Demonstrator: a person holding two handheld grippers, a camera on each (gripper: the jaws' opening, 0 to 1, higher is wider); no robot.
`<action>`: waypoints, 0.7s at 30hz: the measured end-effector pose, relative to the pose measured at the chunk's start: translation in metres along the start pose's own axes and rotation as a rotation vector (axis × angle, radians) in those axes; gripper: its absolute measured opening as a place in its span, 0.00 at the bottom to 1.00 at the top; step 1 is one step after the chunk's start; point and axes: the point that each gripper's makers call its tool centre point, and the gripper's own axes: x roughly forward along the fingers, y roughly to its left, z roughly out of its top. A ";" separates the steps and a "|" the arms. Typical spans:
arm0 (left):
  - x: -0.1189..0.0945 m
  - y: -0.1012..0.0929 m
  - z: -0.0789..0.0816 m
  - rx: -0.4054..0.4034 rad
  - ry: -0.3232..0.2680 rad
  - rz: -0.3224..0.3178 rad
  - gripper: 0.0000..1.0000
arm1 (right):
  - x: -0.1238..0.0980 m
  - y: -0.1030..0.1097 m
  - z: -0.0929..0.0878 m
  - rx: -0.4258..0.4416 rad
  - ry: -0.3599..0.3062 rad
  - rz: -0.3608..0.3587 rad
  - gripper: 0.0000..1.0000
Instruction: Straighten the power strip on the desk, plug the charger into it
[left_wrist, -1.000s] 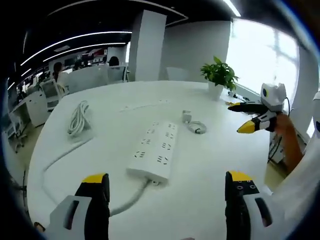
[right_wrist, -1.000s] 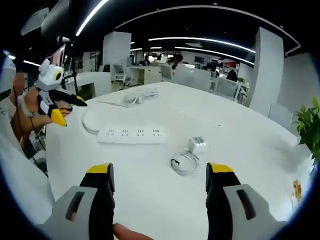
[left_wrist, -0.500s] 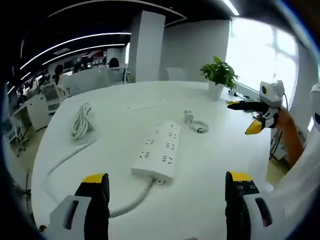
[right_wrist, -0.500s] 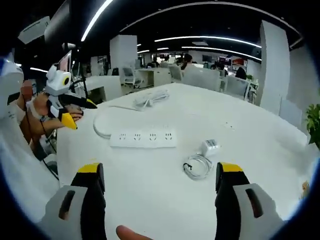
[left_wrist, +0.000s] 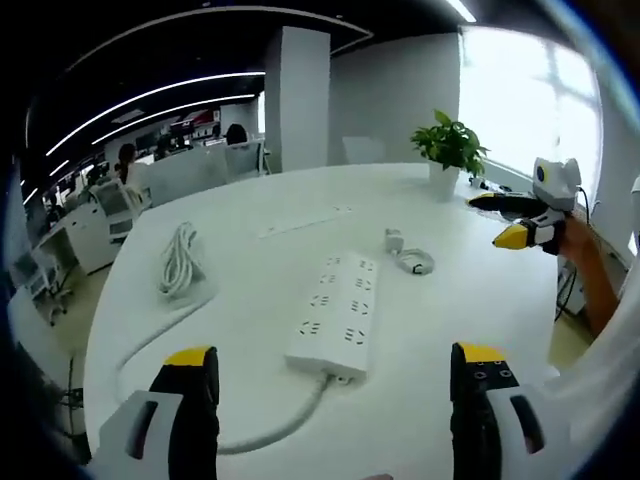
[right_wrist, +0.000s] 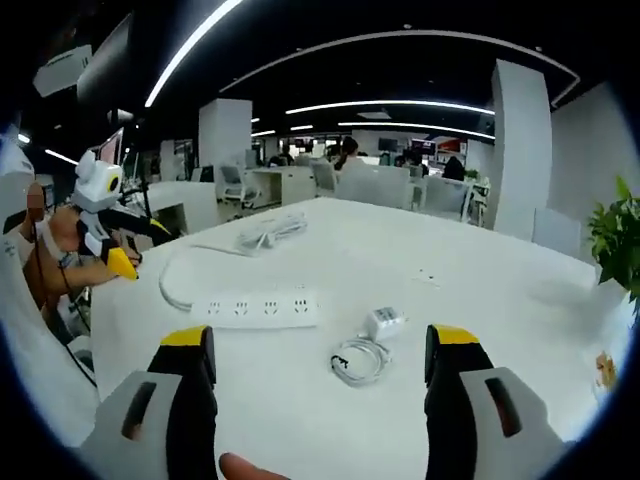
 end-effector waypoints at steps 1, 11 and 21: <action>0.000 0.000 0.001 0.000 0.000 0.005 0.96 | 0.000 -0.001 0.001 -0.001 -0.002 -0.002 0.84; 0.021 -0.005 0.003 0.065 0.033 0.026 0.94 | 0.001 -0.004 0.001 0.023 -0.015 0.008 0.83; 0.034 -0.009 0.010 0.062 0.020 0.009 0.91 | 0.008 -0.006 -0.001 0.038 -0.014 0.017 0.80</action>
